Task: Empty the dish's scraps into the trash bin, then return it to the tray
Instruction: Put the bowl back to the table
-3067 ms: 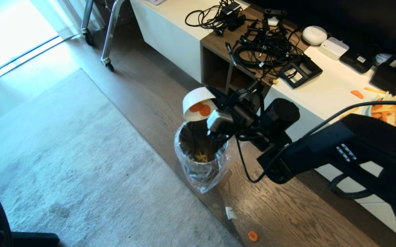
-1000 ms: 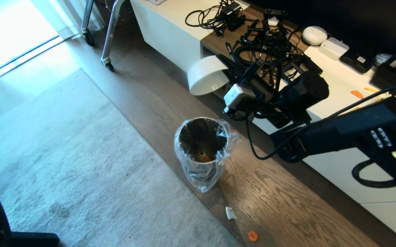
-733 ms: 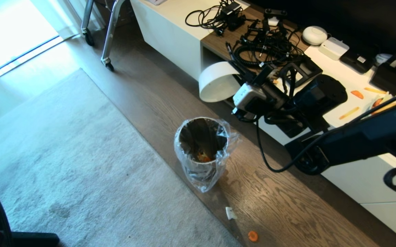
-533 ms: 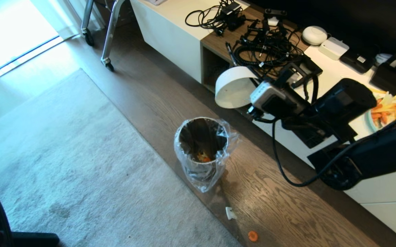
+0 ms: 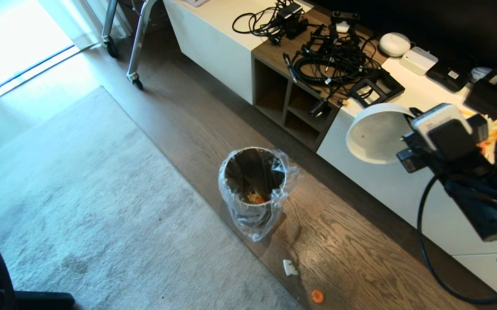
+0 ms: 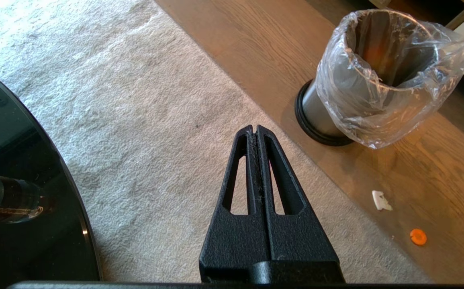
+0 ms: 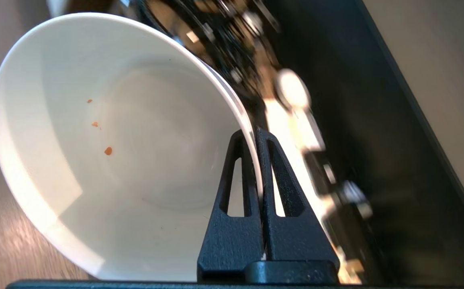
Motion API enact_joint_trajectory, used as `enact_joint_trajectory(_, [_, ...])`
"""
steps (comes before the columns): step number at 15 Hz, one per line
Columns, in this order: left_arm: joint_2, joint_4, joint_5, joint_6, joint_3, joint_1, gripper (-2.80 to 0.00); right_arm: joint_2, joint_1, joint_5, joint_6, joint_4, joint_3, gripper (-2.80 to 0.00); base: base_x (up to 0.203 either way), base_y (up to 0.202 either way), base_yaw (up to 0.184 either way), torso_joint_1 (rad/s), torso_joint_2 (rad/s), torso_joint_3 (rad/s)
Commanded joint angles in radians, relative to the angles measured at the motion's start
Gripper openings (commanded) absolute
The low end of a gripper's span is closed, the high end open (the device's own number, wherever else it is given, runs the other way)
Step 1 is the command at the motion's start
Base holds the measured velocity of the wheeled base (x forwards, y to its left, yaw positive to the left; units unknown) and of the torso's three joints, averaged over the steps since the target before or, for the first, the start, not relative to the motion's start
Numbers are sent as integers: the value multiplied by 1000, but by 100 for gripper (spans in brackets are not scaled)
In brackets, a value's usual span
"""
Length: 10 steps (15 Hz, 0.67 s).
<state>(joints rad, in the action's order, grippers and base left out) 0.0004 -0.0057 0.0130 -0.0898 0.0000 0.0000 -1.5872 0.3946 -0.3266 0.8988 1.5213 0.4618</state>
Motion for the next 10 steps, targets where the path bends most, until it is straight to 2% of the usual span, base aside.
enact_joint_trajectory(1, [0,0,1,-1,0,0,-280,161,-111,-22,-49,-31,-117,-280,0,0,0,0,0,0])
enact_joint_trajectory(3, [0,0,1,-1,0,0,-280,249,-222,-28,-115,-77,-189,-280,0,0,0,0,0,0])
enact_joint_trajectory(5, [0,0,1,-1,0,0,-280,326,-275,-33,-172,-116,-256,-280,0,0,0,0,0,0])
enact_joint_trajectory(7, [0,0,1,-1,0,0,-280,381,-316,-34,-212,-135,-317,-280,0,0,0,0,0,0])
enact_joint_trajectory(10, [0,0,1,-1,0,0,-280,481,-328,-35,-272,-186,-382,-280,0,0,0,0,0,0])
